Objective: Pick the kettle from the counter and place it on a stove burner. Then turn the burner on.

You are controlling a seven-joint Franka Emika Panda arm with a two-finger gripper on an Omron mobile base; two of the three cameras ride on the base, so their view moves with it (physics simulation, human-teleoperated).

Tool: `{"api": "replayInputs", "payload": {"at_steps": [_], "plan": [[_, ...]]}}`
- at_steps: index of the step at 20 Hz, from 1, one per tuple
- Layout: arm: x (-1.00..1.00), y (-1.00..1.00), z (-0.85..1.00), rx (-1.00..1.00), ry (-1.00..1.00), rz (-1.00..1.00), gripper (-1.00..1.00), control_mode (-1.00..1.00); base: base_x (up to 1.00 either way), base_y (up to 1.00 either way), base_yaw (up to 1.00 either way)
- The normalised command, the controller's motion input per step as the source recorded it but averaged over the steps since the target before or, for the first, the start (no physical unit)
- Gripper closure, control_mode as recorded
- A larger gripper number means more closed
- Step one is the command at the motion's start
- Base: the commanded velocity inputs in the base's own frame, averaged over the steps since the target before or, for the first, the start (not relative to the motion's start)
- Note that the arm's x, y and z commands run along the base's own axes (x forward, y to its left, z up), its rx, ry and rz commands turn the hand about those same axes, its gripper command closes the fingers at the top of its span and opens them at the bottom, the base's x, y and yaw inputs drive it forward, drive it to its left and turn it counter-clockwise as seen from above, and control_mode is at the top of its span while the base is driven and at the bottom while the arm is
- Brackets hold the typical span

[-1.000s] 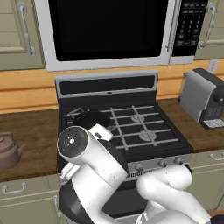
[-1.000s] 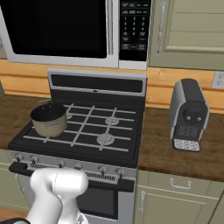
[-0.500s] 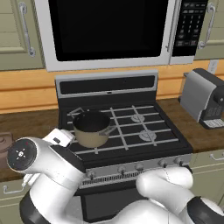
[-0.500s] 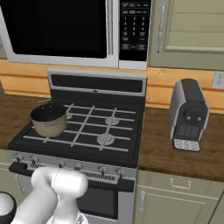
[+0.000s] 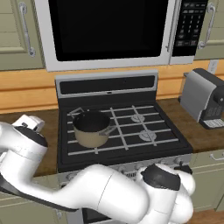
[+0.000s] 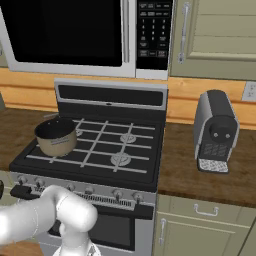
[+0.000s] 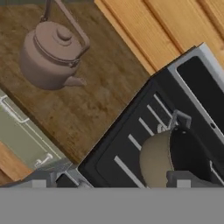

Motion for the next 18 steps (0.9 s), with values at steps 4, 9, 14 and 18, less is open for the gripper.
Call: {"api": "replayInputs", "payload": {"at_steps": [4,9,14,18], "plan": [[0.17,0.31,-0.04,-0.13,0.12,-0.02,-1.00,-1.00,0.00,0.00,0.00],[0.34,0.25,-0.09,-0.01,0.17,0.00,-1.00,-1.00,0.00,0.00,0.00],[0.54,0.16,-0.32,-0.02,0.09,0.00,-1.00,-1.00,0.00,0.00,0.00],[0.48,0.20,-0.27,-0.05,0.03,0.00,-1.00,-1.00,0.00,0.00,0.00]]}}
